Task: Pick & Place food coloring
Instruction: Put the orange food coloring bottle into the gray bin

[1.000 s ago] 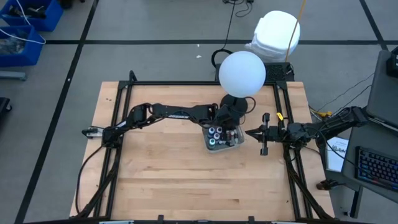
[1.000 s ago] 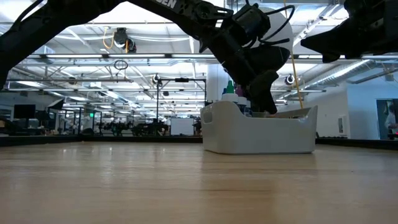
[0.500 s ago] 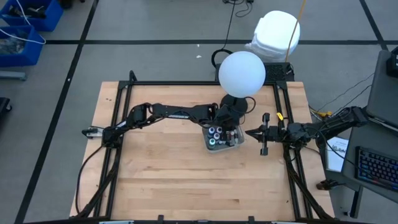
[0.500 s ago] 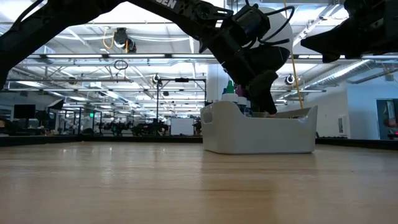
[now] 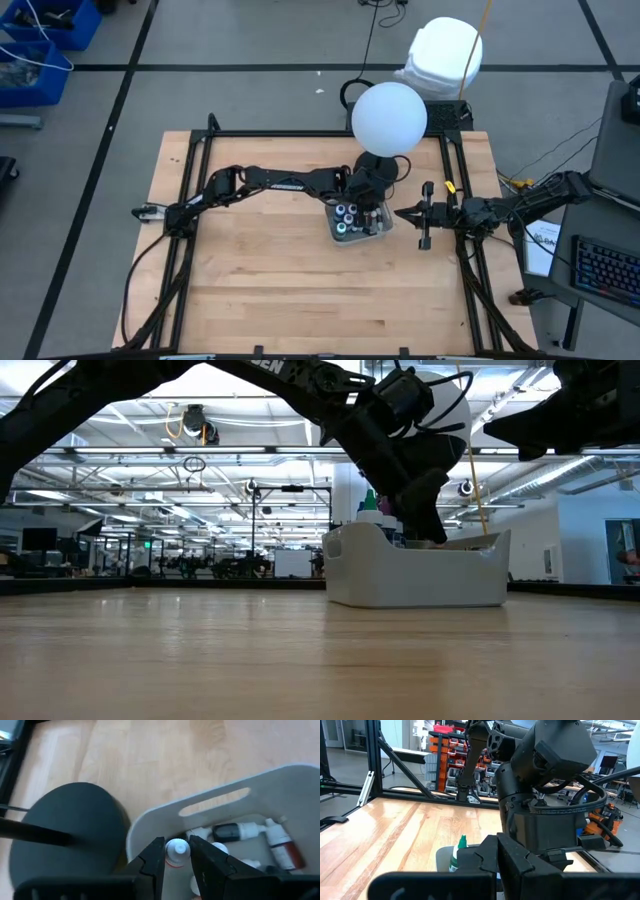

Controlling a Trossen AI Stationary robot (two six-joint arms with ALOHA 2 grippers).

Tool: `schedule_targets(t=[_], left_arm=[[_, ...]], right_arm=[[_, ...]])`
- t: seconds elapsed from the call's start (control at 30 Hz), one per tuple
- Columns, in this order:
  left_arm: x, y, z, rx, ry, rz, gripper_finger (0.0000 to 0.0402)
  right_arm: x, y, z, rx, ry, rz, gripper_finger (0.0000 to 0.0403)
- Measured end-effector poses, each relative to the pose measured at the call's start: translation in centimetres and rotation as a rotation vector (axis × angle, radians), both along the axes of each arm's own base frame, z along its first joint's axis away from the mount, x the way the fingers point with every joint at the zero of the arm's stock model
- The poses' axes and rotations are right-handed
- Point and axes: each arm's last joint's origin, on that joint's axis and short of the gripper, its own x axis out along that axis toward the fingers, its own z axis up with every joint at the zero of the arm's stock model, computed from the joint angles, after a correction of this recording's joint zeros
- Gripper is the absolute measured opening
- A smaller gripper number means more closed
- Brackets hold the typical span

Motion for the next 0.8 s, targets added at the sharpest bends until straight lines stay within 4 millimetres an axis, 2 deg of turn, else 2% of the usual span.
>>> schedule_targets(t=[0.8], left_arm=[[-0.15, 0.16, -0.14, -0.035, 0.016, -0.021, 0.0095]], right_arm=[[0.00, 0.00, 0.00, 0.014, -0.002, 0.000, 0.0000]])
